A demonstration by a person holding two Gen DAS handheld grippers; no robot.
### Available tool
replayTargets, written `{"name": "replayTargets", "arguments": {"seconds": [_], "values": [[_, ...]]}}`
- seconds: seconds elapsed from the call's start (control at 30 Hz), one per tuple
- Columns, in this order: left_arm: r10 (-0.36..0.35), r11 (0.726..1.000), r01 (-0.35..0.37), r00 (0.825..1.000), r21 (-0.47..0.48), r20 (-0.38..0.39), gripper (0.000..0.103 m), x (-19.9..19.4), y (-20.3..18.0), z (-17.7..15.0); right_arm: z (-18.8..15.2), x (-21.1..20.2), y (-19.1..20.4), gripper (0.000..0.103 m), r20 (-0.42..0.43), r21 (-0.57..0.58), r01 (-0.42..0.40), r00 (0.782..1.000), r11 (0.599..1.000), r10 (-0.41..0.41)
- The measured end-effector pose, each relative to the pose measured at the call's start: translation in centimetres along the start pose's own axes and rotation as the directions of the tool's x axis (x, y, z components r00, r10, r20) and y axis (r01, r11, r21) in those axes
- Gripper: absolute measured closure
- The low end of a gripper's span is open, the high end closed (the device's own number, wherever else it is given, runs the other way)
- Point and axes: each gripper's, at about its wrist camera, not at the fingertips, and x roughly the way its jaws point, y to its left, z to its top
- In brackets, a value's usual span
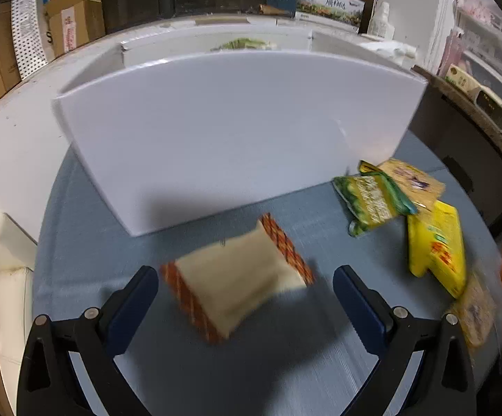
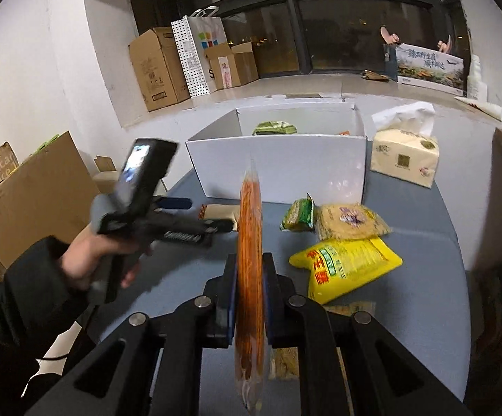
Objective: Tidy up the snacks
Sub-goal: 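Grasp the cream pillow packet with the left gripper while the right gripper holds the orange packet, then drop both packets into the white box and open both grippers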
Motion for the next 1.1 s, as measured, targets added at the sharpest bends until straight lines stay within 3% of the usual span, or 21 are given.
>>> {"name": "replayTargets", "arguments": {"seconds": [0.1, 0.13, 0.17, 0.2, 0.3, 0.5, 0.73, 0.87, 0.97, 1.03, 1.1], "values": [[0.001, 0.999, -0.005, 0.998, -0.054, -0.067, 0.001, 1.9, 0.9, 0.4, -0.5, 0.4, -0.8, 0.091, -0.012, 0.032, -0.008, 1.000, 0.999, 0.008], [0.004, 0.998, -0.007, 0.999, -0.058, -0.053, 0.001, 1.8, 0.9, 0.4, -0.6, 0.6, -1.0, 0.091, -0.015, 0.037, -0.009, 1.000, 0.999, 0.009], [0.017, 0.997, -0.020, 0.999, -0.070, -0.049, 0.007, 1.7, 1.0, 0.3, -0.6, 0.6, -1.1, 0.090, -0.017, 0.041, -0.007, 1.000, 0.999, 0.008], [0.047, 0.996, -0.050, 0.998, -0.068, -0.044, 0.020, 1.5, 0.9, 0.2, -0.7, 0.7, -1.2, 0.090, -0.017, 0.042, -0.007, 1.000, 0.999, 0.008], [0.017, 0.997, -0.018, 1.000, -0.075, -0.010, 0.038, 0.3, 0.7, -0.3, -0.9, 1.0, -1.4, 0.090, -0.019, 0.048, -0.011, 1.000, 0.999, 0.012], [-0.025, 0.997, 0.031, 0.996, -0.069, 0.087, 0.038, -3.7, 0.7, -1.6, -1.2, 1.6, -1.0, 0.090, -0.029, 0.040, -0.015, 0.999, 0.999, 0.016], [-0.074, 0.995, 0.089, 0.966, -0.049, 0.248, 0.038, -10.9, 0.3, -1.0, -0.4, 1.5, -1.5, 0.090, 0.000, 0.091, -0.034, 0.999, 0.995, 0.034], [-0.074, 0.996, 0.083, 0.948, -0.016, 0.311, 0.038, -13.8, 0.8, 1.6, 2.3, 1.3, -2.1, 0.090, 0.045, 0.115, -0.074, 0.997, 0.991, 0.069], [-0.054, 0.998, 0.061, 0.943, -0.013, 0.329, 0.038, -14.1, 1.1, 4.5, 5.1, 1.6, -2.7, 0.090, 0.075, 0.120, -0.042, 0.997, 0.992, 0.033], [-0.029, 0.998, 0.045, 0.948, -0.041, 0.316, 0.038, -13.9, 1.6, 6.5, 7.4, 2.5, -4.0, 0.090, 0.095, 0.196, -0.059, 0.995, 0.979, 0.041], [-0.037, 0.997, 0.057, 0.942, -0.050, 0.335, 0.038, -13.6, 2.1, 8.1, 10.2, 3.7, -5.1, 0.090, 0.123, 0.238, -0.059, 0.992, 0.969, 0.030]]}}
